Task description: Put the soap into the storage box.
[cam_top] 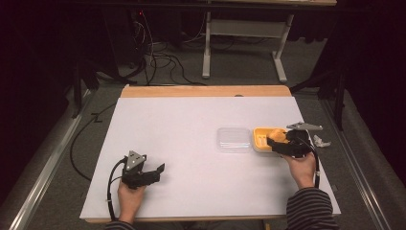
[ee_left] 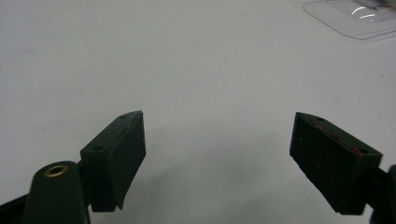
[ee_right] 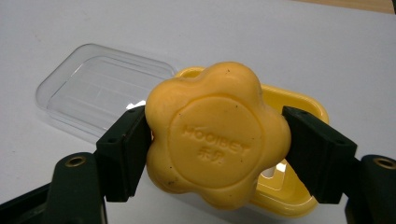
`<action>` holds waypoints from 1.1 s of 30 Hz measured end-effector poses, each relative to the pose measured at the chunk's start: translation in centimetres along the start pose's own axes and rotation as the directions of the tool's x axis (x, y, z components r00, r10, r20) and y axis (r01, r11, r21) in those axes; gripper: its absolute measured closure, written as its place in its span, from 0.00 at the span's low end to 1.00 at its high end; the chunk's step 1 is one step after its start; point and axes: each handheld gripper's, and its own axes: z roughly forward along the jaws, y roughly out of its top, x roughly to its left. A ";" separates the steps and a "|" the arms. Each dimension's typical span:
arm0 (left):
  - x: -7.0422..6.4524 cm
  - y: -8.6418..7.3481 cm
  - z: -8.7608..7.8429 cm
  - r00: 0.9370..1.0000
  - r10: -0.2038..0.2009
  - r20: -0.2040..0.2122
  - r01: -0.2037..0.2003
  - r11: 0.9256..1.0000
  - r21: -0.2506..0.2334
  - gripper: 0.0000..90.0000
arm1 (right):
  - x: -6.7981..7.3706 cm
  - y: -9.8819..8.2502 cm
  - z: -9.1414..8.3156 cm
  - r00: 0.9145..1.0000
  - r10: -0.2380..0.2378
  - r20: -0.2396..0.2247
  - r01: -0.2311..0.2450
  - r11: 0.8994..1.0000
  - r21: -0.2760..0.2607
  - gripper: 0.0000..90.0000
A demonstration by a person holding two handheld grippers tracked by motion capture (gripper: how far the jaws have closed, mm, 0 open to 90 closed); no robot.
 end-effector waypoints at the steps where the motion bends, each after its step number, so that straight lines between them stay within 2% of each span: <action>1: 0.0 0.0 0.0 1.000 0.000 0.000 0.000 1.000 0.000 0.21 | 0.0 0.0 0.2 1.000 0.001 0.002 -0.001 1.000 0.003 0.31; 22: 0.0 0.0 0.0 1.000 0.000 -0.001 0.000 1.000 -0.002 0.21 | -0.3 0.8 3.1 0.999 0.013 0.044 -0.017 0.995 0.093 0.30; 33: 0.0 0.0 0.0 1.000 0.000 -0.001 0.000 1.000 0.000 0.21 | 0.0 0.8 4.3 0.997 -0.012 0.081 0.002 0.992 0.126 0.30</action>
